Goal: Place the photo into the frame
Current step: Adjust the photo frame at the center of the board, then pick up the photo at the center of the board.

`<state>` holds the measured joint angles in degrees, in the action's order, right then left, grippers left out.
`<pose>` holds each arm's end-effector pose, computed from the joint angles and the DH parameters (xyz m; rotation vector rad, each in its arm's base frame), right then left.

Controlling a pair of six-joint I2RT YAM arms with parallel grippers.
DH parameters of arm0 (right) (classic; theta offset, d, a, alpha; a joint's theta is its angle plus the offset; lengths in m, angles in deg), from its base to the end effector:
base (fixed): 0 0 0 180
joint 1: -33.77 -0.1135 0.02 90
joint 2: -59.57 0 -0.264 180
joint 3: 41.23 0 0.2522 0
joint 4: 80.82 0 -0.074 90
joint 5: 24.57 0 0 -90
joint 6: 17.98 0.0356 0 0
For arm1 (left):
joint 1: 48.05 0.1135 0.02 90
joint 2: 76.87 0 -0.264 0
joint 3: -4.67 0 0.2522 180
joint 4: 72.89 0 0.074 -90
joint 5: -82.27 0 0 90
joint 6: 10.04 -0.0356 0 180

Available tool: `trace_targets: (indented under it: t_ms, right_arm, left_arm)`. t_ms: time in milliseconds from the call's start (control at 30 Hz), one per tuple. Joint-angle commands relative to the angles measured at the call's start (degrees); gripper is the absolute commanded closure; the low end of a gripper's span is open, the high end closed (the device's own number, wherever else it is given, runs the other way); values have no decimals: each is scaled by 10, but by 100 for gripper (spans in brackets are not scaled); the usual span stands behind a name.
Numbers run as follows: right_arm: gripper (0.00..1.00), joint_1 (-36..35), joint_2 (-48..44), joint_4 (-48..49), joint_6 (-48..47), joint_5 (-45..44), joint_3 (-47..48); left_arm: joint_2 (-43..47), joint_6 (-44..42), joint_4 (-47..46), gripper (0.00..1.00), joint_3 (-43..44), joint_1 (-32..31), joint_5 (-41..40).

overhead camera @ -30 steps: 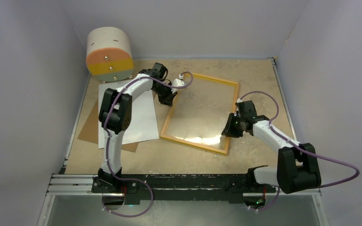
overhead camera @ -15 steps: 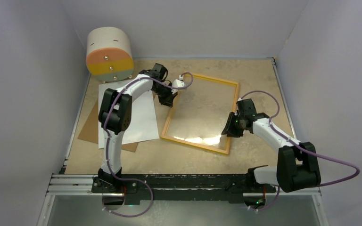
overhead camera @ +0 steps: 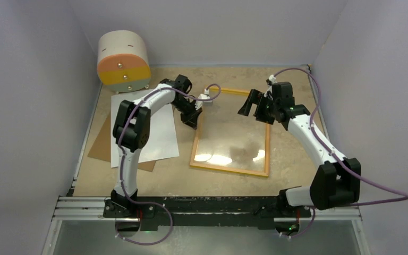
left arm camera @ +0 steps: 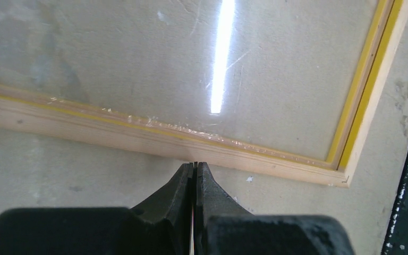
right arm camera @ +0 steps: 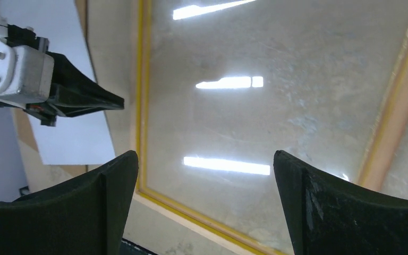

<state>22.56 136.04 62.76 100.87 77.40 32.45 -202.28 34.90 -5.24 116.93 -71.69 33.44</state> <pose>0.2874 0.0645 0.2891 0.2403 2.2971 0.6023 0.3888 -0.1958 0.1718 1.5894 2.1812 -0.9552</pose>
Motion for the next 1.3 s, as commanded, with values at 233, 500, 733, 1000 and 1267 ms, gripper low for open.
trace_targets:
  t_ms: [233, 500, 733, 1000, 1267]
  right_arm:
    - [1, -148, 285, 110, 19, 90, 302]
    - [10, -246, 545, 80, 42, 101, 557]
    - [15, -264, 606, 122, 66, 108, 554]
    - [17, -264, 625, 152, 76, 131, 524]
    - [20, -265, 645, 190, 107, 197, 505]
  left_arm:
    - [103, -56, 174, 86, 116, 189, -21]
    - [175, -155, 203, 88, 9, 403, -112]
    - [230, -167, 38, 93, -144, 502, -247]
    - [219, -112, -89, 93, -216, 506, -257]
    - [204, -100, -112, 93, -281, 487, -226]
